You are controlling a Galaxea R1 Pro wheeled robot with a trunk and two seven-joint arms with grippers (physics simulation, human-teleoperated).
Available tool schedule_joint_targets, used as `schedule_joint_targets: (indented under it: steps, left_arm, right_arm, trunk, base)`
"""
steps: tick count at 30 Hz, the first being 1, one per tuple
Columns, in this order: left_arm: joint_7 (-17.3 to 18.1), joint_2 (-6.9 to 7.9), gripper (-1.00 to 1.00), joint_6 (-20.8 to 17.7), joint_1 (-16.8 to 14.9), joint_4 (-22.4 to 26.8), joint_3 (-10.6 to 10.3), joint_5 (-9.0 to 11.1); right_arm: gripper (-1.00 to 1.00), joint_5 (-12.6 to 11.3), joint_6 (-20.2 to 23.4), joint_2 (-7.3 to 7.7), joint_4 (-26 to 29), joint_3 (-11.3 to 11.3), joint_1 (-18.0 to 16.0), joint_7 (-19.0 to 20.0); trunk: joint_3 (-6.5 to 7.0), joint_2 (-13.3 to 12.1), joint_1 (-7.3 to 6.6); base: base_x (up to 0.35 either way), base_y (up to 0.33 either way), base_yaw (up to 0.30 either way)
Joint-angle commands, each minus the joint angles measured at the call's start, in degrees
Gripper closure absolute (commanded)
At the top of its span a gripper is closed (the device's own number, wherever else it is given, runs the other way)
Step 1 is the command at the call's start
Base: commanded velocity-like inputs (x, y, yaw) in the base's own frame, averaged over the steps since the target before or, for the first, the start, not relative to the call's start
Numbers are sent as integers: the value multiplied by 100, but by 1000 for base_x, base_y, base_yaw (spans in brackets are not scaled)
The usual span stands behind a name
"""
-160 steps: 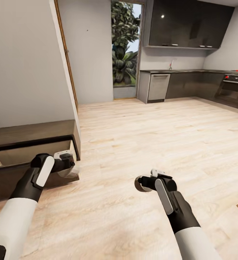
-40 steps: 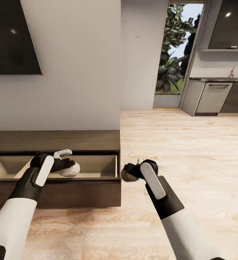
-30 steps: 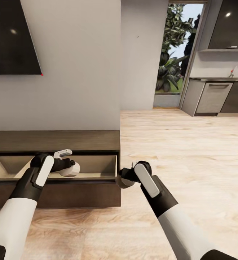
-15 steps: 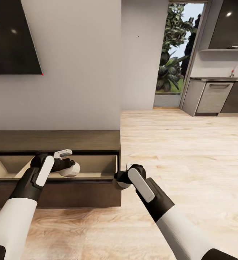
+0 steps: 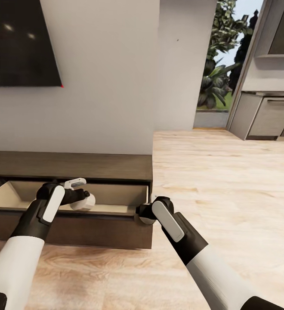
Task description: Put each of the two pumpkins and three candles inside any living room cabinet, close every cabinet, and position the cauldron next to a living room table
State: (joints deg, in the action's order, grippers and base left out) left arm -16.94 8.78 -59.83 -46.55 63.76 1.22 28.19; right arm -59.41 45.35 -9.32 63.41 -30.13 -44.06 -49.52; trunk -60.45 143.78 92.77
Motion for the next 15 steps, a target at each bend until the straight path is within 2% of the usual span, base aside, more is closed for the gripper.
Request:
schedule_joint_targets:
  steps: [1, 9, 13, 15]
  left_arm:
    - [-37, 1, 100, -17, -3, 5, 1, 56]
    - [-36, -1, 100, -17, -3, 0, 1, 54]
    - [-32, 0, 100, -17, -3, -3, 1, 53]
    - [-30, 0, 100, -17, -3, -11, 1, 51]
  right_arm:
    - [100, -64, -8, 1, 5, -8, -6, -69]
    - [100, -78, -168, -26, 3, -13, -76, -63]
    - [100, -75, -260, -39, -257, -28, -671, -61]
    - [100, -70, -277, -41, -387, -32, -767, -40]
  trunk:
    - [-7, 2, -1]
    - [-9, 2, -1]
    - [-9, 2, -1]
    - [-9, 2, -1]
  base:
    - [24, 0, 27]
    - [8, 0, 9]
    - [0, 0, 0]
    - [0, 0, 0]
